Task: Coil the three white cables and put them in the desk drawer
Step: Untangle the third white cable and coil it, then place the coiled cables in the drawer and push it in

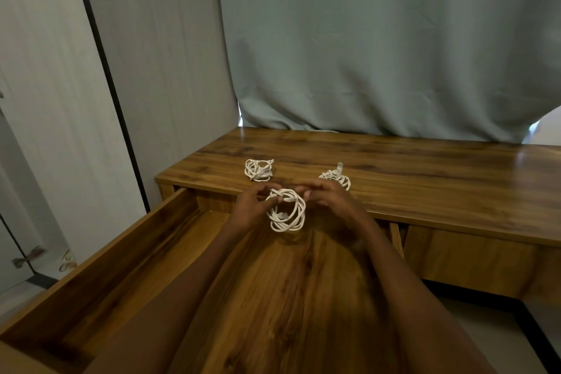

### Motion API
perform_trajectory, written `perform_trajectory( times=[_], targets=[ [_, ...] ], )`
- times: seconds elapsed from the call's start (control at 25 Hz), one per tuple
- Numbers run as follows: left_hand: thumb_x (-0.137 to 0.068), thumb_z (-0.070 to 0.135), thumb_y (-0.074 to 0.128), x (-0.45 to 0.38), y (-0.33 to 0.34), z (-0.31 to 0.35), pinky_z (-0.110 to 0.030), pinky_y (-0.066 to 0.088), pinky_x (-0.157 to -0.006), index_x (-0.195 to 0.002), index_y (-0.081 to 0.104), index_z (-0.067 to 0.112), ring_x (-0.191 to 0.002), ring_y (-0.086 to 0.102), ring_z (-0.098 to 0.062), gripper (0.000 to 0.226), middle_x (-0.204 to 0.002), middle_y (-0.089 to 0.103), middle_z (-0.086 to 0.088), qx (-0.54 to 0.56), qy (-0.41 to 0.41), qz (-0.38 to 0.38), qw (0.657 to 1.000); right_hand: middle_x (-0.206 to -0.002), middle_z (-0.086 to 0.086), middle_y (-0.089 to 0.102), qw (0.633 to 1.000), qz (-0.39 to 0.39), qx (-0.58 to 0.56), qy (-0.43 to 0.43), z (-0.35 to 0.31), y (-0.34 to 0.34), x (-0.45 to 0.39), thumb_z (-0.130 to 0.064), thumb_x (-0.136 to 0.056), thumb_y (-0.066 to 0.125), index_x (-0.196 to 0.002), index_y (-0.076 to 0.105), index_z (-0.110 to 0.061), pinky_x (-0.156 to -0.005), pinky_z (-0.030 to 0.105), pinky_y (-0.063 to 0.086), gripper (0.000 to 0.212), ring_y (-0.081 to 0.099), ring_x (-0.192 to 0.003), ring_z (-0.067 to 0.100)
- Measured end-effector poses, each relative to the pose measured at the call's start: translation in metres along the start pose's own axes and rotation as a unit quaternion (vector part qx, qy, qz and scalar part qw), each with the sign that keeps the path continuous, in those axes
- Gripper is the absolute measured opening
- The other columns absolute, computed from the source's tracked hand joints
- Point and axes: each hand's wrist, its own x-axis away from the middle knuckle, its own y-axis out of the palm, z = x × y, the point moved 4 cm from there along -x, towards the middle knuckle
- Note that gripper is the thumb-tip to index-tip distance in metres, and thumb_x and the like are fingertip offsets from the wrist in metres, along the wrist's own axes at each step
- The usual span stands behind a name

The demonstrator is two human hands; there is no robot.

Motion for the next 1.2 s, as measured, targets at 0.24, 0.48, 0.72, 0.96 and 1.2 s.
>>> perform_trajectory(
  times=[0.24,0.48,0.72,0.96,1.2],
  targets=[
    [-0.084,0.013,0.077,-0.002,0.001,-0.012,-0.048,0.058,-0.08,-0.109,0.075,0.018,-0.091,0.072,-0.033,0.025,-0.095,0.074,-0.015,0.026,-0.044,-0.026,0.998,-0.122,-0.003,0.066,0.89,0.417,0.177,-0.043,-0.004,-0.081,0.006,-0.032,-0.095,0.062,-0.135,0.056,-0.029,-0.079,0.031,0.049,0.04,0.064,-0.108,0.02],
    [-0.085,0.013,0.077,0.002,0.007,-0.012,-0.023,0.056,-0.066,-0.111,0.072,0.02,-0.077,0.069,-0.007,0.027,-0.093,0.074,-0.004,0.007,-0.068,-0.076,0.995,-0.158,0.008,0.039,0.89,0.19,0.397,0.12,0.042,-0.071,-0.029,-0.077,-0.063,0.074,-0.155,0.028,-0.022,-0.109,0.048,0.043,0.116,0.044,-0.139,0.031],
    [-0.085,0.01,0.077,0.006,0.008,-0.018,-0.018,0.052,-0.06,-0.111,0.071,0.015,-0.07,0.067,-0.007,0.027,-0.086,0.07,-0.006,0.002,-0.114,-0.123,0.986,-0.121,0.002,0.069,0.863,0.207,0.456,0.065,0.043,-0.068,-0.033,-0.068,-0.074,0.069,-0.126,0.063,-0.024,-0.087,0.039,0.054,0.068,0.064,-0.106,0.022],
    [-0.087,0.007,0.073,0.016,0.008,-0.031,-0.02,0.056,-0.066,-0.112,0.07,0.01,-0.081,0.07,-0.012,0.026,-0.096,0.076,-0.006,-0.03,-0.158,-0.233,0.959,-0.115,-0.008,0.074,0.977,0.02,0.208,0.04,0.006,-0.044,0.019,-0.043,-0.081,0.081,-0.125,0.068,-0.028,-0.088,0.031,0.057,0.048,0.07,-0.098,0.009],
    [-0.086,0.008,0.075,0.016,0.028,-0.048,-0.017,0.051,-0.058,-0.107,0.07,0.011,-0.074,0.063,-0.012,0.022,-0.097,0.072,-0.01,-0.109,-0.177,-0.266,0.941,-0.112,-0.002,0.073,0.881,-0.217,0.375,0.189,0.028,-0.03,0.064,-0.043,-0.081,0.08,-0.118,0.072,-0.02,-0.093,0.037,0.054,0.043,0.067,-0.104,0.019]
  ],
)
